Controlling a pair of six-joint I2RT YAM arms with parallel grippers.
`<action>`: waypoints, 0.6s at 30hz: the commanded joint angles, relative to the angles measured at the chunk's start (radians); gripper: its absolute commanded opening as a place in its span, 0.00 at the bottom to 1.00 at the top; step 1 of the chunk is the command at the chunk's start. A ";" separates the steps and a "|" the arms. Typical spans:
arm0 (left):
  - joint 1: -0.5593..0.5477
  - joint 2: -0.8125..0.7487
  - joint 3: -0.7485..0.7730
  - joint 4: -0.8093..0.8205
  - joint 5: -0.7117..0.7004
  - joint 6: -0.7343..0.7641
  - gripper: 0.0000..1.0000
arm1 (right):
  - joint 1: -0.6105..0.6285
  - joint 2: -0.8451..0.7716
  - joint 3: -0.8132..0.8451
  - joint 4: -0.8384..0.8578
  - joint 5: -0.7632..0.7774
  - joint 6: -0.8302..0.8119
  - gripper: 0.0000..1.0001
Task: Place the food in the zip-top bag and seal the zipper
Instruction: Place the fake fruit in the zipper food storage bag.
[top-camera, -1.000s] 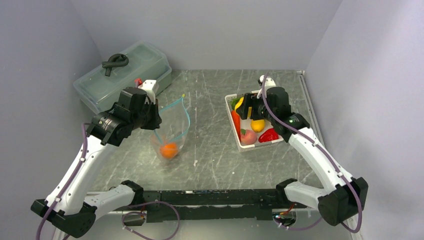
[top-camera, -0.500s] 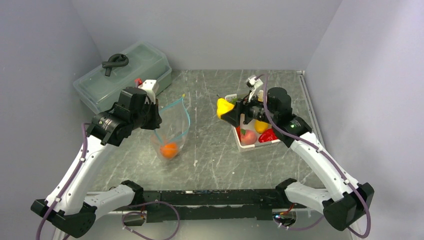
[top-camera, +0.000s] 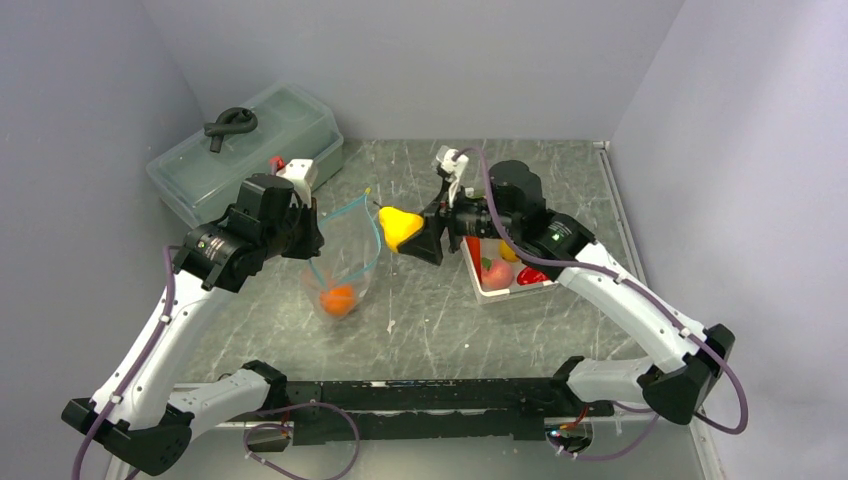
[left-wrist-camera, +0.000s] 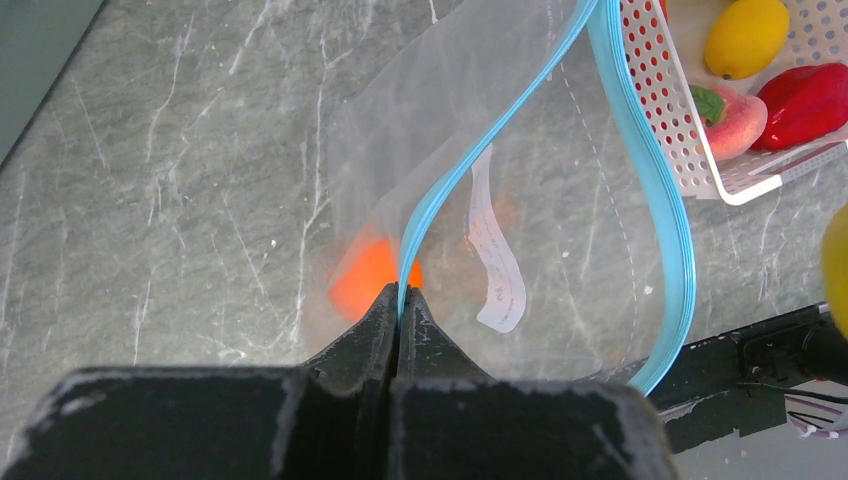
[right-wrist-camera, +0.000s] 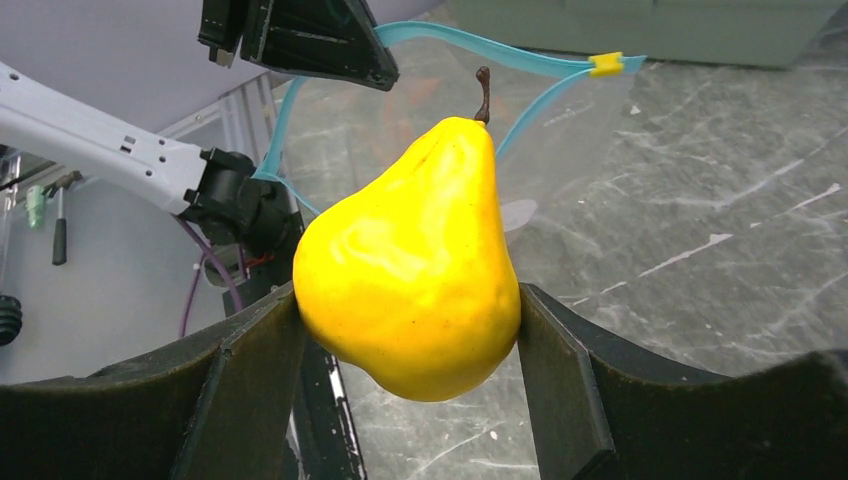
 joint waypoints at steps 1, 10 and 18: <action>-0.003 -0.009 0.031 0.035 0.007 0.018 0.00 | 0.043 0.033 0.083 -0.018 0.014 -0.017 0.34; -0.003 -0.003 0.032 0.040 0.007 0.017 0.00 | 0.115 0.162 0.247 -0.109 0.048 0.109 0.32; -0.003 -0.001 0.034 0.046 0.009 -0.005 0.00 | 0.155 0.262 0.373 -0.216 0.119 0.206 0.30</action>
